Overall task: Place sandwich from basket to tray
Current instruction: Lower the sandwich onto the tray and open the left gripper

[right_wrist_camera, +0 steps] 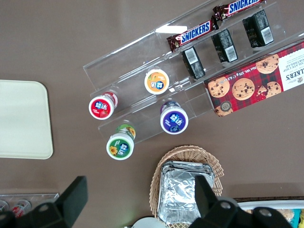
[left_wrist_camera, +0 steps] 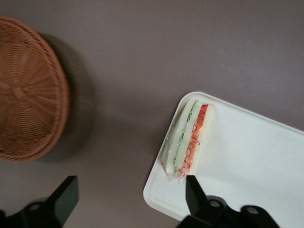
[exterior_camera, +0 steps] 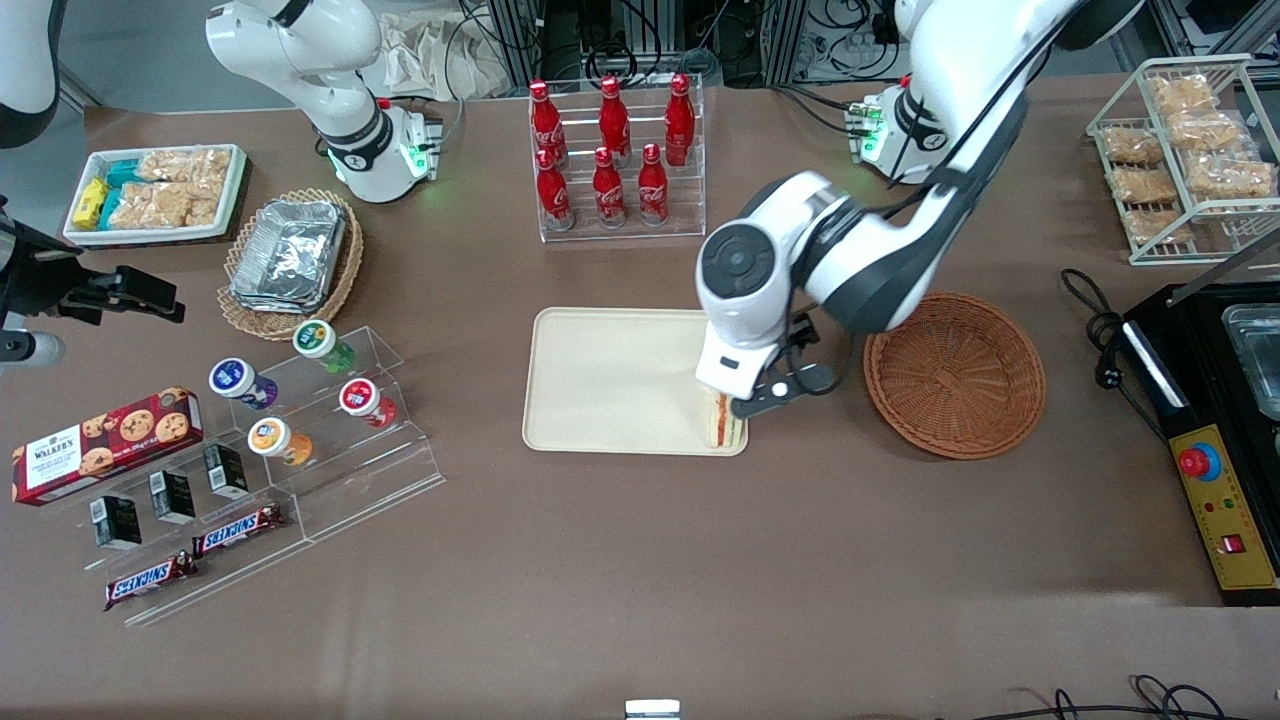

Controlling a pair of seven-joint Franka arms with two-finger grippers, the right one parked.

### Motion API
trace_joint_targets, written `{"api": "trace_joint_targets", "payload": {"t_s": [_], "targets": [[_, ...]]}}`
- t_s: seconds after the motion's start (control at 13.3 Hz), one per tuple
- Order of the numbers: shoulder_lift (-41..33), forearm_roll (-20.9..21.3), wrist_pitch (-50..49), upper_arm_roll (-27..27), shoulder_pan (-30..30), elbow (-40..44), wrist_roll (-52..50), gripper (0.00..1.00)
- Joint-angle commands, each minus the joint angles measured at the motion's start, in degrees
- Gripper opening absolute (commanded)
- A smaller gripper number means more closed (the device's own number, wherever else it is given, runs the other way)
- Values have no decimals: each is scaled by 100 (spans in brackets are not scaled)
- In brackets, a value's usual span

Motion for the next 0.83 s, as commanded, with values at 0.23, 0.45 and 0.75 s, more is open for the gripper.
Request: {"api": "trace_joint_targets", "payload": {"t_s": [0.23,0.45,0.75], "targets": [[-2370,-1805,-290,2534,-6,-932,3366,100],[-2928,-1815,-182,3458,-6,-1419,5354,100],[-2377,-1753,-736,3742,-6,-534,6310,100]]}}
